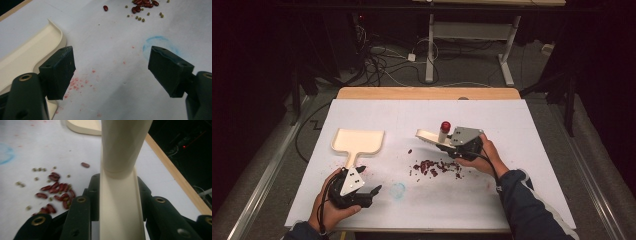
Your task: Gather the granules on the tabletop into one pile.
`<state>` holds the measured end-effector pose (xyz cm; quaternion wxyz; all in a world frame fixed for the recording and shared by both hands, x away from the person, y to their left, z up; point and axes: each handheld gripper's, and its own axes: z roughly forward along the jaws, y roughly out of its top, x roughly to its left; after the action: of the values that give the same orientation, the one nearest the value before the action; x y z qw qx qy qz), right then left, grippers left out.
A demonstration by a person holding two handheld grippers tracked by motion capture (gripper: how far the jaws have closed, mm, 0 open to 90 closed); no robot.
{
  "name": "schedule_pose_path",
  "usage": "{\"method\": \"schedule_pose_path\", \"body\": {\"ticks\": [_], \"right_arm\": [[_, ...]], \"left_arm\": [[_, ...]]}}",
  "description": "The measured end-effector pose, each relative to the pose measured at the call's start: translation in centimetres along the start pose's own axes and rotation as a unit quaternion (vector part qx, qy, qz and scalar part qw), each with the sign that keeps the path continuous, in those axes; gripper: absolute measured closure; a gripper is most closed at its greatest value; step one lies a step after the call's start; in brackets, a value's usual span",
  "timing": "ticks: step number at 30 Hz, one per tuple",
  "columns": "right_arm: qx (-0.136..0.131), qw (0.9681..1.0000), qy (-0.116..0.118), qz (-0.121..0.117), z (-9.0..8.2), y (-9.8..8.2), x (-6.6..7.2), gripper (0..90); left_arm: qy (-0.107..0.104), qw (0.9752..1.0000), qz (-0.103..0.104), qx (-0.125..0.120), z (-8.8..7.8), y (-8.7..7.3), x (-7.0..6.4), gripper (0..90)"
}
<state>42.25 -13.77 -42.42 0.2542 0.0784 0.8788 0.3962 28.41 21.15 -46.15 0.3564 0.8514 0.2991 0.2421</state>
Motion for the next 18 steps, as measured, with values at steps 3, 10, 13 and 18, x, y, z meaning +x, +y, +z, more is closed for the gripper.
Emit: {"method": "schedule_pose_path", "body": {"ticks": [3, 10, 13, 18], "right_arm": [[0.004, 1.0, 0.004, -0.003, 1.9, 0.7, 0.0, 67.6], [0.02, 0.9988, 0.029, -0.034, 5.6, 2.0, 1.3, 67.7], [0.02, 0.9977, 0.047, -0.045, 5.7, 2.1, 1.9, 67.6], [0.015, 0.9919, 0.09, -0.089, 4.7, 1.5, 2.5, 67.3]], "left_arm": [[-0.002, 1.0, -0.004, 0.002, 0.1, -0.1, 0.1, 20.9], [-0.002, 1.0, -0.003, 0.002, 0.0, -0.2, 0.1, 20.9], [-0.003, 1.0, -0.003, 0.002, -0.1, -0.3, 0.1, 20.9], [0.001, 1.0, -0.007, 0.0, -0.2, -0.3, 0.2, 20.8]]}}
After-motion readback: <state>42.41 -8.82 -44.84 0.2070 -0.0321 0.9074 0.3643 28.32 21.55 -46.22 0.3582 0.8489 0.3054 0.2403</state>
